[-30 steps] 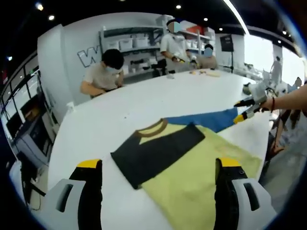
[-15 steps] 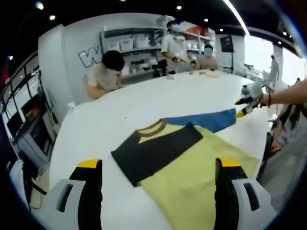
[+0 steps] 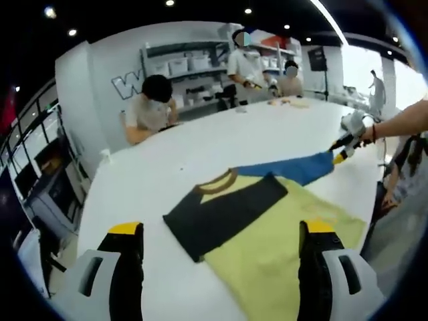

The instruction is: Fold the garment on the visible template until the final outline fits inside the template.

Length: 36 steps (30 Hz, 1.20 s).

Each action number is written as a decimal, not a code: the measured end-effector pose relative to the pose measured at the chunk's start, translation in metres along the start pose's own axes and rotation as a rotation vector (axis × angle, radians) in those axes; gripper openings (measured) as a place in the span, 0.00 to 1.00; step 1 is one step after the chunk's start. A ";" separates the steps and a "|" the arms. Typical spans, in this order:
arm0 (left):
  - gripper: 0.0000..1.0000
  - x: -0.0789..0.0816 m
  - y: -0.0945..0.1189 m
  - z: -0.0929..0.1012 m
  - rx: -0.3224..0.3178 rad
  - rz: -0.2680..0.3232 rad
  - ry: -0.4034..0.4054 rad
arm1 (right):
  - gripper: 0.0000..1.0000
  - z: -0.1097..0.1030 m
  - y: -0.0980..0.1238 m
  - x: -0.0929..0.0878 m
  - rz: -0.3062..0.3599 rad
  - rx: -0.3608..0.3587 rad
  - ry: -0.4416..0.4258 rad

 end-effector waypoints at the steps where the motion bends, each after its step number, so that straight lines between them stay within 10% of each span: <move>1: 0.97 0.000 0.000 0.000 0.000 0.001 0.000 | 0.60 0.001 0.000 0.000 -0.001 0.002 -0.002; 23: 0.90 0.007 0.019 0.002 0.007 0.034 -0.075 | 0.31 0.024 -0.001 -0.010 -0.076 -0.016 -0.001; 28: 0.88 0.007 0.028 0.006 -0.003 0.070 -0.111 | 0.00 0.025 -0.002 -0.010 -0.089 -0.041 0.012; 36: 0.87 0.001 0.034 -0.002 0.012 0.050 -0.109 | 0.00 0.005 0.001 0.001 -0.098 0.010 0.006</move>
Point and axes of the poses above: the point that each gripper's makers call its tool centre point, and the gripper's own axes: y roughly backward along the fingers, z roughly to its right, x roughly out of its top, the point moved 2 cm from there along y, roughly backward along the fingers, and after that the axes turned 1 degree about y, right-handed, at the moved point
